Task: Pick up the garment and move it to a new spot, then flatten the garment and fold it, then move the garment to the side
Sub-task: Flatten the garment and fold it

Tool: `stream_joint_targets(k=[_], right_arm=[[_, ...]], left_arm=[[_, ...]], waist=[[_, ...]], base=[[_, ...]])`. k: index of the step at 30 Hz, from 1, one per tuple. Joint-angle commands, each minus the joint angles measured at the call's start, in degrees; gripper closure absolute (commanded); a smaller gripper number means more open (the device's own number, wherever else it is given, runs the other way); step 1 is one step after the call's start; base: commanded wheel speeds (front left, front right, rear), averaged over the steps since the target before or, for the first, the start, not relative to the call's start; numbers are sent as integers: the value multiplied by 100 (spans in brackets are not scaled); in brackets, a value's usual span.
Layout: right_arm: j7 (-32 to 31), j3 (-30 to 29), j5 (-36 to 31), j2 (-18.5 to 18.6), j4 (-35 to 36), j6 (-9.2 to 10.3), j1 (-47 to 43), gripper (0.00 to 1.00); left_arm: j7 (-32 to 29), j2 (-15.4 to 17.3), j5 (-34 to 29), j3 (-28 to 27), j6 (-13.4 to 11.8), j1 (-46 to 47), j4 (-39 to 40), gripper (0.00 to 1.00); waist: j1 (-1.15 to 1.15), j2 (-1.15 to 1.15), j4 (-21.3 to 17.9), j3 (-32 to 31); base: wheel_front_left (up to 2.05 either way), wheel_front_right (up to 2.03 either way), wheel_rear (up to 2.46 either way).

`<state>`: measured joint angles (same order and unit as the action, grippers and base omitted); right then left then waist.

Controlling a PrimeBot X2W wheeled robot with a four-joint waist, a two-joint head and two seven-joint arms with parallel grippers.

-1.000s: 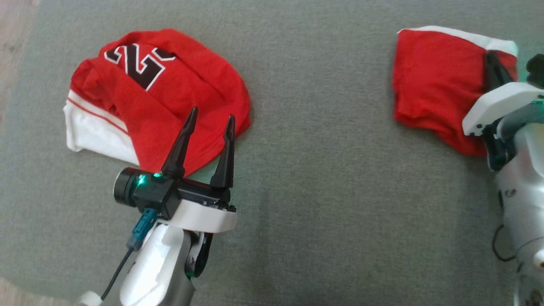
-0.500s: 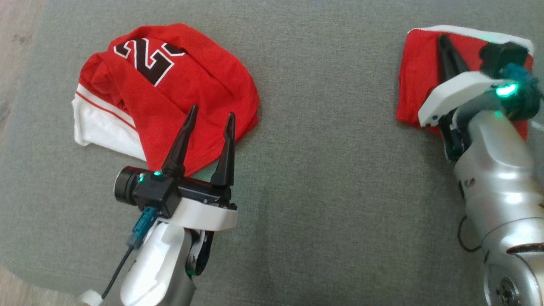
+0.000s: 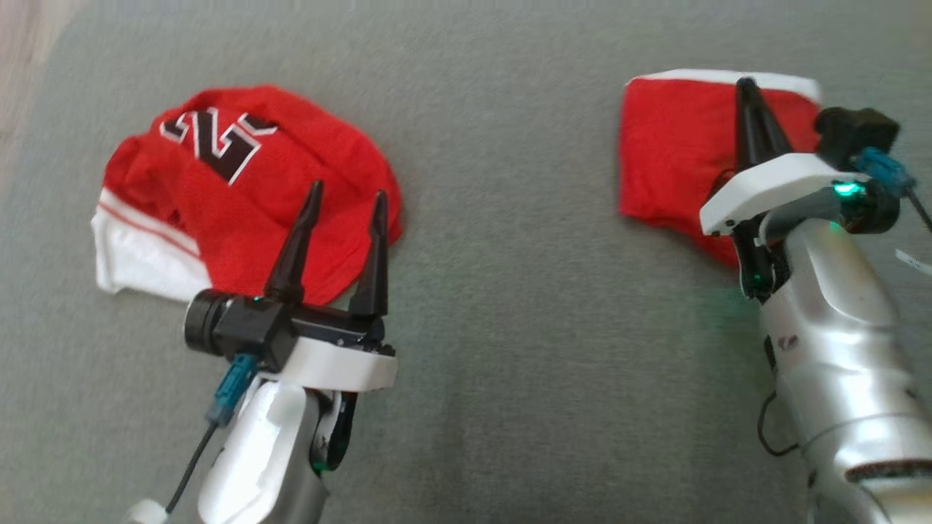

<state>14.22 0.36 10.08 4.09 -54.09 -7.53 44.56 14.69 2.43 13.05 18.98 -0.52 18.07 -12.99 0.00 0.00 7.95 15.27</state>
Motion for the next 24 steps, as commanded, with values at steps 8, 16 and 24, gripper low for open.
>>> stream_joint_targets(k=[8,16,24], right_arm=[[77,-46,-66,-120,1718,4,-1205,100],[77,-151,2,-121,2840,4,-2739,100],[77,-210,231,-121,3353,4,-3454,0]], left_arm=[[30,44,-57,-364,-44,-281,188,0],[30,44,-33,-480,-130,-651,117,0],[30,44,-78,-596,-117,-884,6,0]], waist=[[0,0,-714,-781],[0,0,-925,-1097],[0,0,-950,-1210]], base=[[0,0,0],[0,0,0],[0,0,0]])
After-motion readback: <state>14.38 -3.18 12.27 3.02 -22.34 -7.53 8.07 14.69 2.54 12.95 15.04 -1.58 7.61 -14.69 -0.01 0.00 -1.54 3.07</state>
